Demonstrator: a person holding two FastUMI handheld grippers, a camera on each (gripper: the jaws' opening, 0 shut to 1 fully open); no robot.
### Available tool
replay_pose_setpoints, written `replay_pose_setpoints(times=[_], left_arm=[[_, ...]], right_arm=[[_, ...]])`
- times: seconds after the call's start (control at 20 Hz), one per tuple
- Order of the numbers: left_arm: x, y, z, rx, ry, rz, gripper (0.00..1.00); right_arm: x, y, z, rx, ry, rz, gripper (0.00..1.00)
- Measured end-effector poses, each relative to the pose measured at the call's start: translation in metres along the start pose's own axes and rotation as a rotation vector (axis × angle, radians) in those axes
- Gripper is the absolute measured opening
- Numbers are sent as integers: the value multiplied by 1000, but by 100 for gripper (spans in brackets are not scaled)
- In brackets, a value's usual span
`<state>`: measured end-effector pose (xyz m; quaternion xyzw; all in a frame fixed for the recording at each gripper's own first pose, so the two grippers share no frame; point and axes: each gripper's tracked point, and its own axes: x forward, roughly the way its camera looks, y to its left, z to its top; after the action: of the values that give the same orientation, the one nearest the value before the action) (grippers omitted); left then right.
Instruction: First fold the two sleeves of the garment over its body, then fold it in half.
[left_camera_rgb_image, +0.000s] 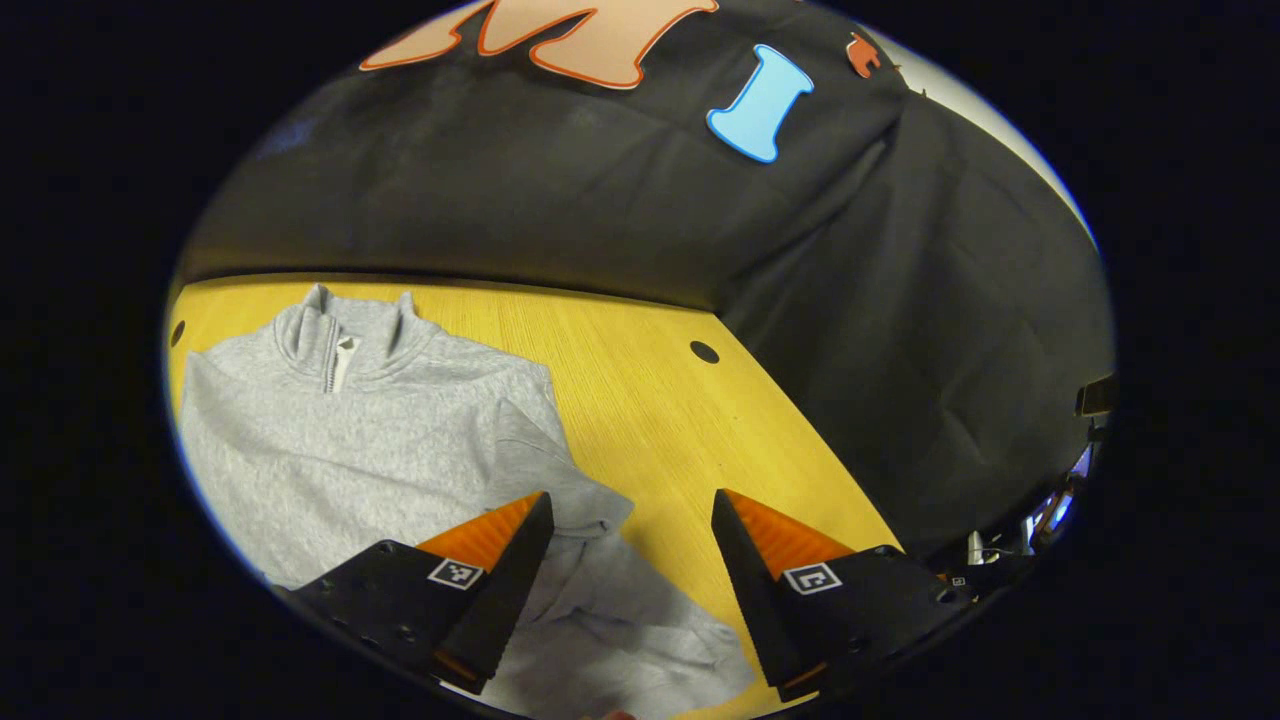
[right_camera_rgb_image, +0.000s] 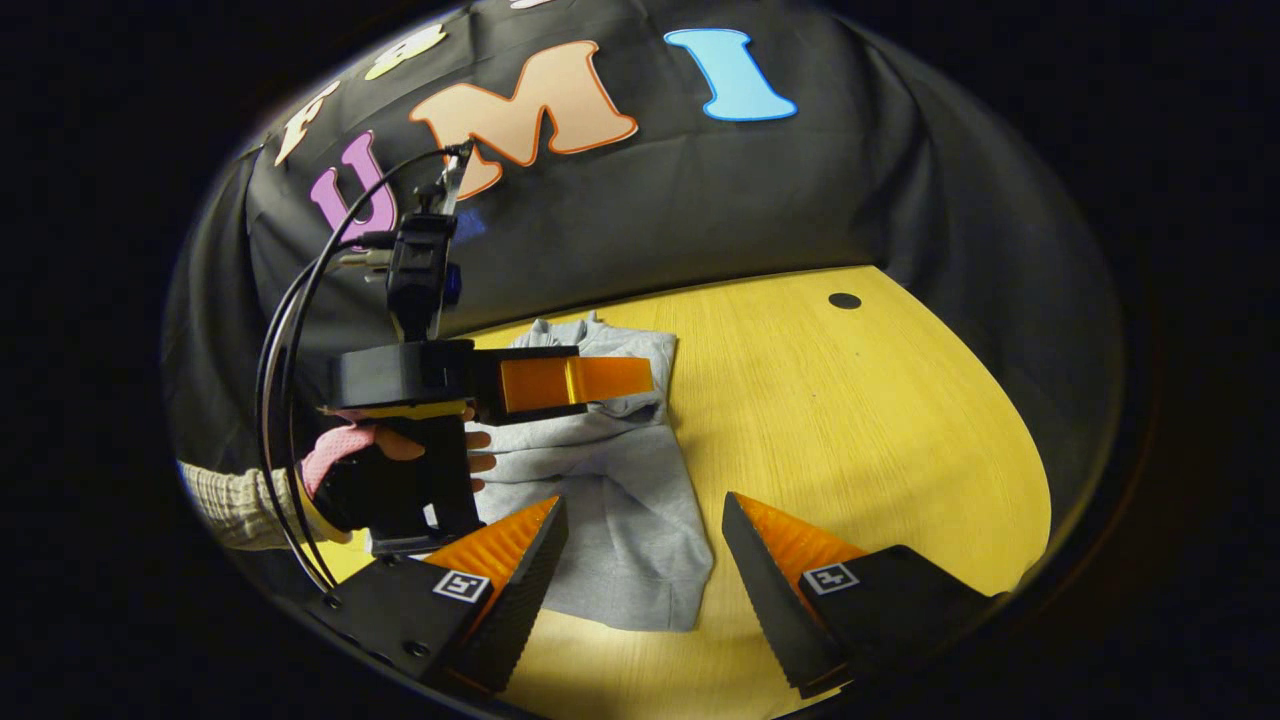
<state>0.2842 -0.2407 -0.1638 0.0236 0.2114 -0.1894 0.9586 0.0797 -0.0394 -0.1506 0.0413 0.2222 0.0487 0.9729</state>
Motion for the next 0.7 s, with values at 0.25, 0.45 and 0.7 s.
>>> replay_pose_setpoints(times=[0.25,0.45,0.7], left_arm=[[-48,26,-1,13,-10,30,94],[-99,75,-8,36,-25,120,99],[-170,130,-44,44,-12,250,94]], right_arm=[[6,14,-17,-43,35,12,93],[12,18,-38,-103,77,12,94],[15,16,-61,-158,132,3,93]])
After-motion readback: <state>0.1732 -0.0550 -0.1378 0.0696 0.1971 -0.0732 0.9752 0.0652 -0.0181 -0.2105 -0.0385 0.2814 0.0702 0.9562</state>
